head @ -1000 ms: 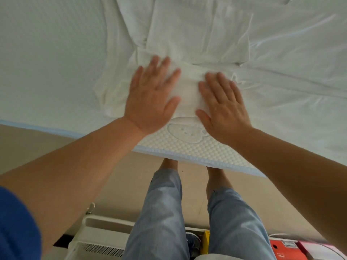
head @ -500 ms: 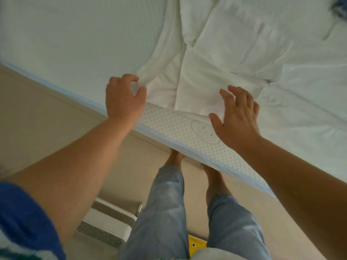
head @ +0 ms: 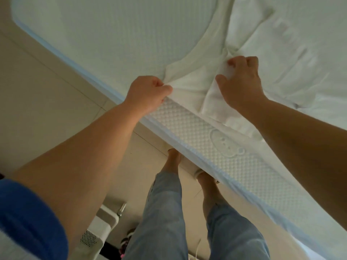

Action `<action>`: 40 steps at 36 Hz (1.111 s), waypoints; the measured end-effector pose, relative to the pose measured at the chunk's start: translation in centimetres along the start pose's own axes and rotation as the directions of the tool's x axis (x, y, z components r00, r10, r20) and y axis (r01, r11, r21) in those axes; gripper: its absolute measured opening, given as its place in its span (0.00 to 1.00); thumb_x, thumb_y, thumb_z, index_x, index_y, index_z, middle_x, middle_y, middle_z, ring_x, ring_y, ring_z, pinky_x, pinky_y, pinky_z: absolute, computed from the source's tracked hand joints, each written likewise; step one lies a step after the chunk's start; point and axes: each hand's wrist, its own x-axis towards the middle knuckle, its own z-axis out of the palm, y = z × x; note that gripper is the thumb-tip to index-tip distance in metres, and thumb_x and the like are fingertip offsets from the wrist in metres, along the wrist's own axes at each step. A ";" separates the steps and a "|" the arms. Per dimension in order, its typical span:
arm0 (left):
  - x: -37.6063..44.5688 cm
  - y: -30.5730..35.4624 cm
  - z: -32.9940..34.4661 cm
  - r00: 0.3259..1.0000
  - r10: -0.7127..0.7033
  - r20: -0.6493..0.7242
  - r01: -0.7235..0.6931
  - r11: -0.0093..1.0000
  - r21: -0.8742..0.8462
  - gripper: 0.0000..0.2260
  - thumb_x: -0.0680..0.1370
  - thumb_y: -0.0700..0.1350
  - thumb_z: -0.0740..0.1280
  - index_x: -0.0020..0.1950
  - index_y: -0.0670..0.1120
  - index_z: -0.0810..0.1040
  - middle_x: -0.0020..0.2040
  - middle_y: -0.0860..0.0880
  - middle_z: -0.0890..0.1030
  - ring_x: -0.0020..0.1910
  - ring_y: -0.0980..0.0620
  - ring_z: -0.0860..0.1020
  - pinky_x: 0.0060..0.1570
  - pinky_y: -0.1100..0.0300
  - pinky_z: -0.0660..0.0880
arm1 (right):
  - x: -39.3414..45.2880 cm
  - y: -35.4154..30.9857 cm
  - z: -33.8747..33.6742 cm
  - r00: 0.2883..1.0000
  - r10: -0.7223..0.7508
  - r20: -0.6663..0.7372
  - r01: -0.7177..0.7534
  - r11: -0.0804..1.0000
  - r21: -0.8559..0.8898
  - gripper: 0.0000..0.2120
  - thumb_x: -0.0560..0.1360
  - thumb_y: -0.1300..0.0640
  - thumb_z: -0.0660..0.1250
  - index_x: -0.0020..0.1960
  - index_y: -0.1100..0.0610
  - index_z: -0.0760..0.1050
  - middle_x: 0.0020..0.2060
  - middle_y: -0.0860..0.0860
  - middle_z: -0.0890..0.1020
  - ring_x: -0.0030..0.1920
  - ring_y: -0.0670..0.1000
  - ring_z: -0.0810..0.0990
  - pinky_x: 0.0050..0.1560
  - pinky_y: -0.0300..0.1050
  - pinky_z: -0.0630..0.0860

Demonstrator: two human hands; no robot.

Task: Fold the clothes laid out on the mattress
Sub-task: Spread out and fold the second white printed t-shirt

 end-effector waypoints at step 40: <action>-1.9 16.5 17.2 0.747 0.566 0.349 -0.652 0.523 0.549 0.10 0.75 0.52 0.64 0.52 0.50 0.78 0.52 0.46 0.74 0.47 0.41 0.76 0.40 0.56 0.64 | -8.3 17.3 -5.5 0.896 0.441 -0.047 -0.433 0.892 0.130 0.03 0.73 0.52 0.63 0.46 0.50 0.72 0.48 0.47 0.68 0.41 0.49 0.69 0.42 0.42 0.64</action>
